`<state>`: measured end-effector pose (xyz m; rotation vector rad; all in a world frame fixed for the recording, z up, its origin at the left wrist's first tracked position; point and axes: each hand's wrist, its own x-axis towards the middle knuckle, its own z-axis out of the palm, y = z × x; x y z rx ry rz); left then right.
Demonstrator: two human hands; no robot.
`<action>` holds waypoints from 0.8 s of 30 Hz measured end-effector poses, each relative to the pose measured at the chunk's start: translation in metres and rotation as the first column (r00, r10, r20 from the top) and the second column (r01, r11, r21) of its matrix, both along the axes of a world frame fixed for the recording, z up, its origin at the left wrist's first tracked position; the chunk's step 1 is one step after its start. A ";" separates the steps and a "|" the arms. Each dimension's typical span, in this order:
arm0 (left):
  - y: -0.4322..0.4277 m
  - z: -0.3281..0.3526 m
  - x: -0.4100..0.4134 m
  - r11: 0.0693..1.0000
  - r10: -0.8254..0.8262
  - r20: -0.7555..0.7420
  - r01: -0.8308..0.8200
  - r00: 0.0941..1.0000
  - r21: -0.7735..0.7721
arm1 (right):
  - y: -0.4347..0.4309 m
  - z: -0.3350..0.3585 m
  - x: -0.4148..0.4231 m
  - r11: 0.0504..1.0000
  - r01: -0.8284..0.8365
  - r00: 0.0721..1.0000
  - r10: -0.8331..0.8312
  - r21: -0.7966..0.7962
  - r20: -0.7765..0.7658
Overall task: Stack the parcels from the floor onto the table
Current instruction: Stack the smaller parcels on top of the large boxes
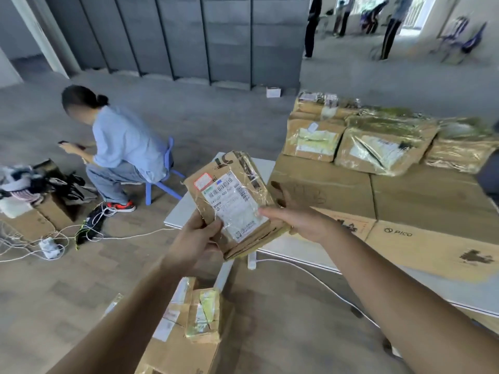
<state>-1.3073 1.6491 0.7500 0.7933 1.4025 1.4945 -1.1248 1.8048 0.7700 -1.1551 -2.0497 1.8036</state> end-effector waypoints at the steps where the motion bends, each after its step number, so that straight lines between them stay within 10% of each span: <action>1: 0.004 0.005 0.007 1.000 -0.019 -0.013 0.020 1.000 0.020 | 0.007 0.008 0.009 1.000 -0.012 1.000 0.012 0.008 0.003; 13: 0.091 0.042 0.045 0.940 -0.046 -0.215 -0.031 0.976 -0.339 | 0.082 0.061 0.073 0.917 0.050 0.990 -0.098 0.396 0.101; 24: 0.230 0.060 0.018 0.976 -0.062 -0.287 -0.002 0.956 -0.219 | 0.182 0.079 0.079 0.711 -0.202 0.825 -0.246 0.673 0.508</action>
